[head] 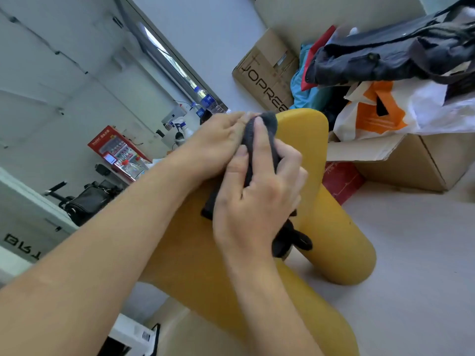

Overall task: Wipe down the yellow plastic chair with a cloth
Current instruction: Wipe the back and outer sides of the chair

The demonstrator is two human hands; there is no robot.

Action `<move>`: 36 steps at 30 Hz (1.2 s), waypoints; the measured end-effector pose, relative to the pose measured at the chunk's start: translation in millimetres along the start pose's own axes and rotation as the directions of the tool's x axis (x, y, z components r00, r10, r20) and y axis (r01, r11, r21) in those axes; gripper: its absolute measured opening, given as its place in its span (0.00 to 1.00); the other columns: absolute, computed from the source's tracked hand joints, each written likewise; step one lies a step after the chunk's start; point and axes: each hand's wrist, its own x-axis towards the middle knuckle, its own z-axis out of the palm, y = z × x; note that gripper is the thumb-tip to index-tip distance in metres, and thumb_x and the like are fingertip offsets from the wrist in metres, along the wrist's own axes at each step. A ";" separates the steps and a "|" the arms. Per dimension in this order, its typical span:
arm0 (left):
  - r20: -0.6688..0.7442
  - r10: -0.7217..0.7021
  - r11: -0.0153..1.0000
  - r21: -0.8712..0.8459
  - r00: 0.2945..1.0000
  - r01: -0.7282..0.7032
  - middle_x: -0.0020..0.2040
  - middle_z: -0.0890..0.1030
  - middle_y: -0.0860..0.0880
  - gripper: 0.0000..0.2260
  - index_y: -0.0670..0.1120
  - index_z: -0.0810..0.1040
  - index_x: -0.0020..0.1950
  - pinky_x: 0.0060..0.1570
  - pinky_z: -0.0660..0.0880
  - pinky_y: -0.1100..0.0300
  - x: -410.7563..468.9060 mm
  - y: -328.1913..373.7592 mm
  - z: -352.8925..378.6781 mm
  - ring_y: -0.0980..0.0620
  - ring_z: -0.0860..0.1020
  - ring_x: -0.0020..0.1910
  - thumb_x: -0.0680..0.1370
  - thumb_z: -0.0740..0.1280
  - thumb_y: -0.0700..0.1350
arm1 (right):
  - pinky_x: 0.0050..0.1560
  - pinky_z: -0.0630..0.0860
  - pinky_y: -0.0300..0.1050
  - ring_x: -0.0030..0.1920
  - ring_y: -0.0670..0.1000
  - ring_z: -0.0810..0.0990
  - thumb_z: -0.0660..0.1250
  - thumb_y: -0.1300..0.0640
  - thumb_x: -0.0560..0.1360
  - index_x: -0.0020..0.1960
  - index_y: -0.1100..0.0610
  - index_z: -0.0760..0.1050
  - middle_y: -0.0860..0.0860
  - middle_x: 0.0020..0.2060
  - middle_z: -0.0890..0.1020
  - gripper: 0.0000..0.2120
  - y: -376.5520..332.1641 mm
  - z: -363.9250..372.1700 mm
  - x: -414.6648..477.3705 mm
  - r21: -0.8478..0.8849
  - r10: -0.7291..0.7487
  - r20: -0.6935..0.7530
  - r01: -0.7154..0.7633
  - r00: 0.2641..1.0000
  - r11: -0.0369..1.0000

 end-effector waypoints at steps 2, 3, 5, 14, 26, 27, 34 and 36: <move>0.003 -0.018 0.999 -0.047 1.000 0.018 0.42 0.81 0.54 0.14 0.51 0.79 0.48 0.47 0.75 0.64 -3.8 -0.4 -8.0 0.58 0.78 0.42 0.84 0.54 0.46 | 0.50 0.70 0.49 0.52 0.56 0.75 0.59 0.50 0.78 0.66 0.50 0.76 0.52 0.55 0.78 0.18 7.6 2.3 4.9 0.011 -0.136 0.002 0.136 0.991 0.991; 0.029 -0.021 1.000 -0.016 0.999 0.022 0.40 0.82 0.60 0.14 0.55 0.79 0.49 0.44 0.75 0.69 -8.6 -1.2 -13.8 0.63 0.79 0.41 0.83 0.54 0.48 | 0.53 0.70 0.48 0.52 0.55 0.75 0.60 0.51 0.78 0.65 0.51 0.76 0.52 0.55 0.78 0.18 26.9 0.6 7.5 0.032 -0.110 -0.024 0.111 0.994 0.993; 0.069 -0.090 0.995 0.055 0.993 0.087 0.40 0.81 0.68 0.13 0.62 0.78 0.51 0.42 0.74 0.75 -27.9 -11.7 -23.3 0.71 0.79 0.40 0.82 0.54 0.54 | 0.57 0.69 0.45 0.55 0.55 0.75 0.58 0.51 0.79 0.67 0.53 0.75 0.49 0.54 0.75 0.18 83.4 -1.7 8.9 0.118 0.235 -0.060 -0.227 0.970 0.967; -0.095 -0.045 0.999 -0.035 0.994 0.042 0.35 0.82 0.49 0.19 0.43 0.78 0.44 0.40 0.77 0.56 -48.0 -26.2 -15.1 0.52 0.79 0.35 0.79 0.58 0.56 | 0.53 0.69 0.48 0.53 0.57 0.74 0.60 0.52 0.76 0.63 0.53 0.78 0.53 0.53 0.79 0.18 -15.8 9.4 -21.6 -0.003 0.007 -0.015 -0.007 1.000 1.000; -0.130 -0.062 0.990 0.116 0.990 0.077 0.39 0.76 0.38 0.22 0.34 0.73 0.50 0.49 0.73 0.40 -49.4 -17.0 -12.0 0.42 0.75 0.37 0.82 0.53 0.53 | 0.62 0.69 0.45 0.59 0.55 0.74 0.57 0.54 0.81 0.70 0.52 0.72 0.52 0.57 0.75 0.18 84.8 -10.6 34.0 0.133 0.554 0.057 -0.557 0.830 0.820; -0.164 -0.070 0.988 0.124 0.984 0.091 0.42 0.77 0.35 0.21 0.34 0.74 0.50 0.48 0.73 0.41 -43.5 -15.0 -10.5 0.39 0.77 0.39 0.83 0.53 0.51 | 0.61 0.69 0.48 0.58 0.56 0.73 0.58 0.54 0.80 0.69 0.52 0.73 0.53 0.56 0.75 0.18 67.6 -7.8 24.7 0.083 0.471 0.020 -0.471 0.882 0.878; -0.009 -0.129 0.989 -0.076 0.992 0.128 0.45 0.83 0.41 0.15 0.40 0.80 0.53 0.48 0.79 0.44 -14.6 -7.0 -16.9 0.48 0.80 0.43 0.82 0.58 0.49 | 0.57 0.70 0.47 0.54 0.55 0.75 0.63 0.57 0.78 0.65 0.56 0.76 0.54 0.56 0.78 0.16 21.0 4.5 -1.9 0.048 -0.232 -0.010 0.232 0.973 0.972; 0.054 -0.164 0.985 -0.048 0.985 0.166 0.45 0.85 0.48 0.18 0.49 0.82 0.54 0.49 0.79 0.51 -33.7 -21.7 -29.6 0.49 0.83 0.44 0.80 0.58 0.58 | 0.59 0.69 0.45 0.55 0.53 0.75 0.62 0.57 0.78 0.66 0.55 0.75 0.51 0.54 0.76 0.17 67.0 1.7 5.4 0.060 -0.013 -0.062 0.017 0.998 0.998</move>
